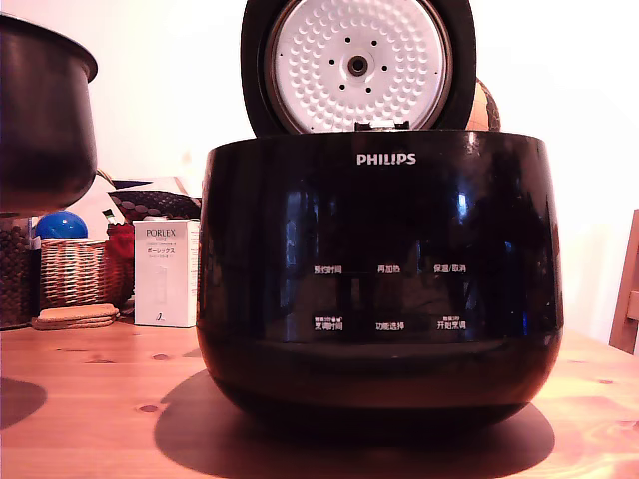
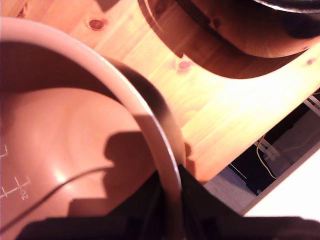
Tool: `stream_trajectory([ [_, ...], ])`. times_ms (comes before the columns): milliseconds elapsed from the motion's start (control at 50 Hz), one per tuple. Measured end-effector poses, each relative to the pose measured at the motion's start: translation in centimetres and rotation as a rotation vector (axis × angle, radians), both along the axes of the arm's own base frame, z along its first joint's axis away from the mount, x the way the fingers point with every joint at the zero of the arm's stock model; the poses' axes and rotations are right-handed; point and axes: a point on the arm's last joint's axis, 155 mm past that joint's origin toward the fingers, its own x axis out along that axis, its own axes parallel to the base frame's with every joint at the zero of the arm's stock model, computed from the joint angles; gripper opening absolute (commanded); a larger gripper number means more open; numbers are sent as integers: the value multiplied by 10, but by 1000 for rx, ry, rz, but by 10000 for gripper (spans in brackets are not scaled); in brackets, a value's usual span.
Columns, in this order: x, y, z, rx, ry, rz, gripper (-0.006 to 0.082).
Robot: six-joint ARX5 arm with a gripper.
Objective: Place the pot you are holding inside the rice cooker
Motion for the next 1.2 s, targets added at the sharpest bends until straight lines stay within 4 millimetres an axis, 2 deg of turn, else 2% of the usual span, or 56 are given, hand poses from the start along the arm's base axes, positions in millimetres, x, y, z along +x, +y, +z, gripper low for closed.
stream_trajectory([
  [660,1,-1,4,-6,-9,0,-24],
  [800,8,-8,28,-46,-64,-7,-24],
  [1020,11,-33,80,-146,-186,-73,-24],
  [1200,13,-57,106,-192,-229,-132,-24],
])
